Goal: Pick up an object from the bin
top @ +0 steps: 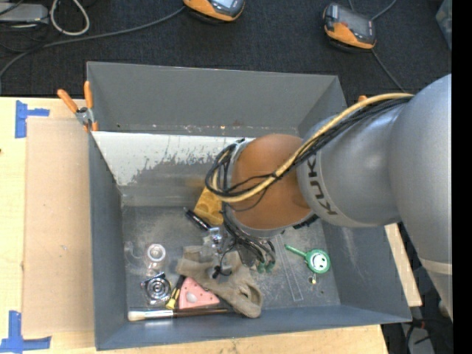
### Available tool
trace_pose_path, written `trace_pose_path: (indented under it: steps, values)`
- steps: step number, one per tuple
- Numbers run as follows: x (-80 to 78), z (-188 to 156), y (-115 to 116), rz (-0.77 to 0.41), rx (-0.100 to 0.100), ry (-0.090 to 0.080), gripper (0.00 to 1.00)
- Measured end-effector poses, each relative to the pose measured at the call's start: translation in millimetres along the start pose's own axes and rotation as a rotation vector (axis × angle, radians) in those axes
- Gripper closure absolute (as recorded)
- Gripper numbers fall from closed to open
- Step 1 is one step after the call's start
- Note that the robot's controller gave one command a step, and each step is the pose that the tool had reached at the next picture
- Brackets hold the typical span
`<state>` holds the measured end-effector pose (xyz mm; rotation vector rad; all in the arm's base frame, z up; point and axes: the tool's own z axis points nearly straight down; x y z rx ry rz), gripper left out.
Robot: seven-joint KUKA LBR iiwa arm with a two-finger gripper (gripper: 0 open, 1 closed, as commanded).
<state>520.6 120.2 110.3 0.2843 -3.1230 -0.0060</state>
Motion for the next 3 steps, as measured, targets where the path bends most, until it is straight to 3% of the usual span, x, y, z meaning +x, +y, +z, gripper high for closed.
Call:
trace_pose_path:
  steps: [1, 2, 3]
  values:
    - [19.6, -49, -1, -0.278, -0.004, -0.002, 1.0]
    - [19.7, -49, -1, -0.276, -0.004, -0.001, 1.0]
    - [-15.1, -51, 0, 0.063, -0.005, -0.001, 1.0]
